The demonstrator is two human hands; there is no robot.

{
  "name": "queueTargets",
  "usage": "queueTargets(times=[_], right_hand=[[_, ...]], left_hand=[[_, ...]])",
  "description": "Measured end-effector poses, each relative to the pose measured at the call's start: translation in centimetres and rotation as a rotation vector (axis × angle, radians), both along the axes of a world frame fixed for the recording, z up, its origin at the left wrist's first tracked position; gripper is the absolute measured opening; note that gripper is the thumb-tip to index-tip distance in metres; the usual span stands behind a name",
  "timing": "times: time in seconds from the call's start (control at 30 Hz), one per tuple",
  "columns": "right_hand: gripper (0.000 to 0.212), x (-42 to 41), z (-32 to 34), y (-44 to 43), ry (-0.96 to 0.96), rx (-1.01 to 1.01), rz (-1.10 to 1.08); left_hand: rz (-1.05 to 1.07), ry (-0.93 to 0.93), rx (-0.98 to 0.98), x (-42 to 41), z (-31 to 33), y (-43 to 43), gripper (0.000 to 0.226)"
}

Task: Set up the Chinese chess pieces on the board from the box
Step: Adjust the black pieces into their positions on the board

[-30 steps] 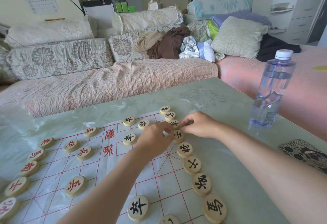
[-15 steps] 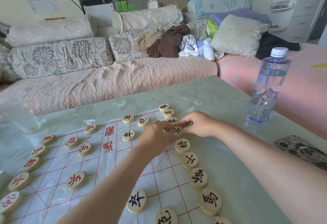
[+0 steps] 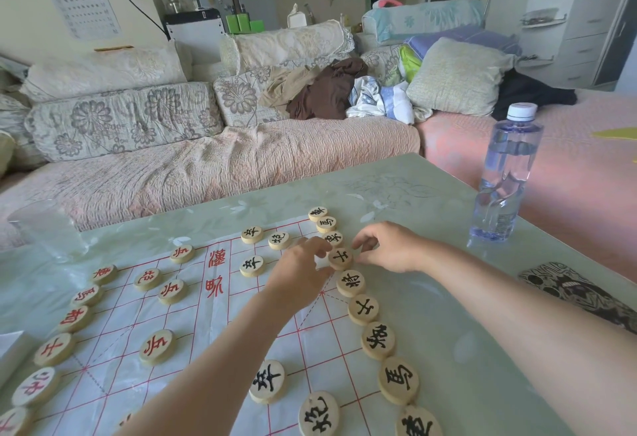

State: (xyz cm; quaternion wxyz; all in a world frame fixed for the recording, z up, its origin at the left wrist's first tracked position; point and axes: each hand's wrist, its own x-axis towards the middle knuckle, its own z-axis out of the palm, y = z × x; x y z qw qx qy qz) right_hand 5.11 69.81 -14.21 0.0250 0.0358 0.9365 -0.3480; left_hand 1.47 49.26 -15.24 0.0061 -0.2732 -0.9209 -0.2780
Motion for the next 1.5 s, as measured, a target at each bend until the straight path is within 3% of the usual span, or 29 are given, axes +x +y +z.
queueTargets(times=[0.17, 0.7, 0.83, 0.93, 1.13, 1.37, 1.5], right_hand=[[0.022, 2.0, -0.1, 0.0, -0.027, 0.017, 0.072], [0.024, 3.0, -0.1, -0.1, -0.018, -0.009, 0.060], [0.015, 4.1, 0.5, 0.0, -0.025, 0.020, 0.054], [0.017, 5.5, 0.3, 0.1, -0.073, 0.045, 0.075], [0.024, 7.1, 0.0, -0.4, -0.058, 0.054, 0.055], [0.013, 7.3, -0.6, -1.0, -0.010, 0.098, 0.017], [0.023, 7.6, -0.5, -0.9, -0.032, 0.068, 0.028]], left_hand=[[-0.052, -0.080, -0.009, 1.8, 0.2, -0.5, 0.020], [-0.031, -0.123, 0.025, 3.4, -0.1, -0.5, 0.035], [-0.029, 0.013, 0.037, 4.5, 0.4, -0.9, 0.019], [-0.108, -0.009, -0.011, 5.6, 0.5, -1.1, 0.013], [-0.187, -0.027, -0.126, 6.9, 0.2, -1.6, 0.030], [-0.182, -0.075, -0.078, 7.7, 0.8, -2.3, 0.016], [-0.091, -0.103, -0.058, 7.8, 0.6, -2.1, 0.019]])
